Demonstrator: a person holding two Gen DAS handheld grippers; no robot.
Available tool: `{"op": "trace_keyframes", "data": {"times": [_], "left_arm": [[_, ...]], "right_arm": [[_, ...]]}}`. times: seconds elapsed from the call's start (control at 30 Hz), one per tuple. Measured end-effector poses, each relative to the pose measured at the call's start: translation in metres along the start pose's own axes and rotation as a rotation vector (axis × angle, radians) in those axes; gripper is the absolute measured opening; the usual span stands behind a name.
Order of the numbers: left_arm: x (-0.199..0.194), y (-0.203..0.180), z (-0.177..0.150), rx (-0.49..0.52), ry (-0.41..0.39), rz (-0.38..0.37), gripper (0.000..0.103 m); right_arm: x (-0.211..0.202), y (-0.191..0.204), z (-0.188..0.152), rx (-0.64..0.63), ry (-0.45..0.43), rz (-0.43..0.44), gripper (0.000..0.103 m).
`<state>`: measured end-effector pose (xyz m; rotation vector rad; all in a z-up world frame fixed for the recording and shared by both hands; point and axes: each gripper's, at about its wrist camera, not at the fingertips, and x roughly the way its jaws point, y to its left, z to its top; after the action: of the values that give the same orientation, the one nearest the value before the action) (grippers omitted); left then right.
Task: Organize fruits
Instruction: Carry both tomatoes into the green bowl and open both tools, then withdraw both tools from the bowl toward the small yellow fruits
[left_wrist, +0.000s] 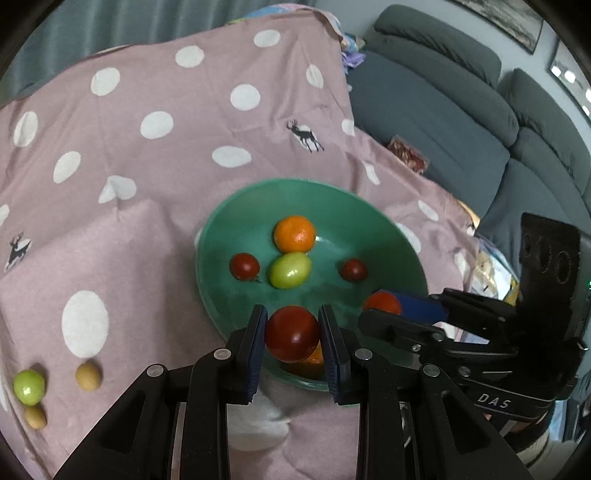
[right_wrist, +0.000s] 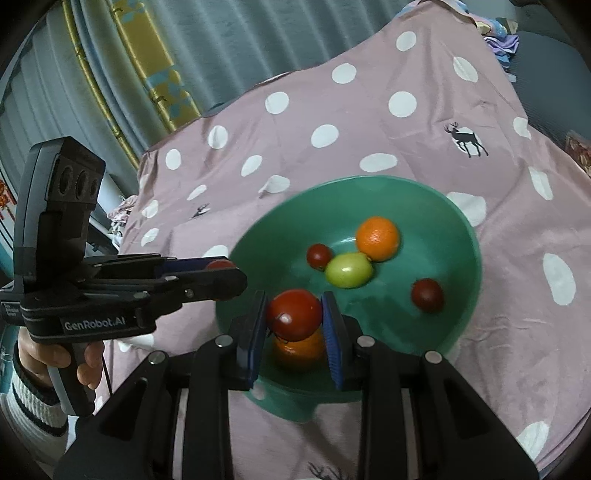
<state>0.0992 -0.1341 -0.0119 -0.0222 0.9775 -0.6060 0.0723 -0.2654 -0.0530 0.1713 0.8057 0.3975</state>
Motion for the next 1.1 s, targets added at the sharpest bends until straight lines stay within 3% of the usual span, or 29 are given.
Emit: {"op": "trace_keyframes", "data": {"times": [0.3, 0.47, 0.57, 0.6, 0.87, 1.1], "left_arm": [[0.009, 0.002, 0.002, -0.023, 0.01, 0.015, 0.029], [-0.005, 0.011, 0.0, -0.066, -0.016, 0.02, 0.029], [-0.016, 0.019, -0.006, -0.089, -0.031, 0.042, 0.043], [-0.023, 0.024, -0.011, -0.103, -0.04, 0.057, 0.048], [-0.057, 0.06, -0.053, -0.196, -0.05, 0.162, 0.055], [-0.093, 0.099, -0.099, -0.341, -0.069, 0.27, 0.056]], "right_arm": [[-0.001, -0.007, -0.002, 0.023, 0.0, -0.002, 0.032], [-0.006, -0.012, 0.0, 0.042, -0.01, -0.012, 0.034], [-0.011, -0.013, 0.0, 0.053, -0.016, -0.017, 0.036], [-0.013, -0.013, 0.0, 0.053, -0.018, -0.02, 0.037], [-0.022, -0.003, -0.001, 0.049, -0.027, -0.015, 0.046], [-0.021, 0.023, -0.002, 0.003, -0.018, 0.024, 0.051]]}}
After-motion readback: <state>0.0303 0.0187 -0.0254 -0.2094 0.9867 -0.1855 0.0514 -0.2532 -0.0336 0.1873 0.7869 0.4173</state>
